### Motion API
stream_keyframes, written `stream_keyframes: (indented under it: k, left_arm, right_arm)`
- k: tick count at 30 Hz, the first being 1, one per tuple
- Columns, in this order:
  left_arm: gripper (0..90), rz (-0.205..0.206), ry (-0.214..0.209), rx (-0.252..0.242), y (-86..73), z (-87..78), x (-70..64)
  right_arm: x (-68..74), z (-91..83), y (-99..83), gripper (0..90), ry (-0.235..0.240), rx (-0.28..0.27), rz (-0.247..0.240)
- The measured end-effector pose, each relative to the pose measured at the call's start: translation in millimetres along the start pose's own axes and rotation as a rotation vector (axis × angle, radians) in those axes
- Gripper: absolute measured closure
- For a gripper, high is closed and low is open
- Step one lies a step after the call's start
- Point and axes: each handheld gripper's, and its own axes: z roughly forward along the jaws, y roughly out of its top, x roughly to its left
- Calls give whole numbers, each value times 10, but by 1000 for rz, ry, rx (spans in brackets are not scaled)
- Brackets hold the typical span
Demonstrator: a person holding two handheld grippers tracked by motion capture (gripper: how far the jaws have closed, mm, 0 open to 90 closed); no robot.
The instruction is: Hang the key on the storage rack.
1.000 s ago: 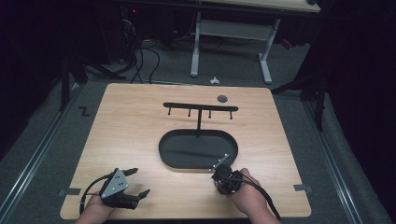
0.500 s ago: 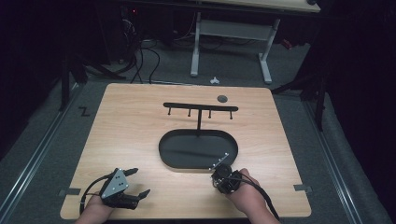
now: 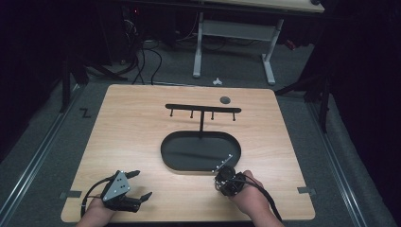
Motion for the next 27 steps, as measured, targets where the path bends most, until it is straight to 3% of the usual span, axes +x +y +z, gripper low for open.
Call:
stream_keyframes:
  k: [9, 16, 21, 27]
  left_arm:
    - [153, -3, 0, 1, 0, 2, -1]
    - [153, 0, 0, 4, 0, 1, -1]
    - [153, -3, 1, 3, 0, 4, 0]
    - [153, -2, 2, 5, 0, 3, -2]
  right_arm:
    - [-67, -187, 32, 844, -2, -64, 39]
    - [-136, -324, -2, 844, -8, -79, 114]
    - [-228, -442, -26, 844, -1, -102, 116]
    - [-327, -568, -43, 844, 9, -88, 190]
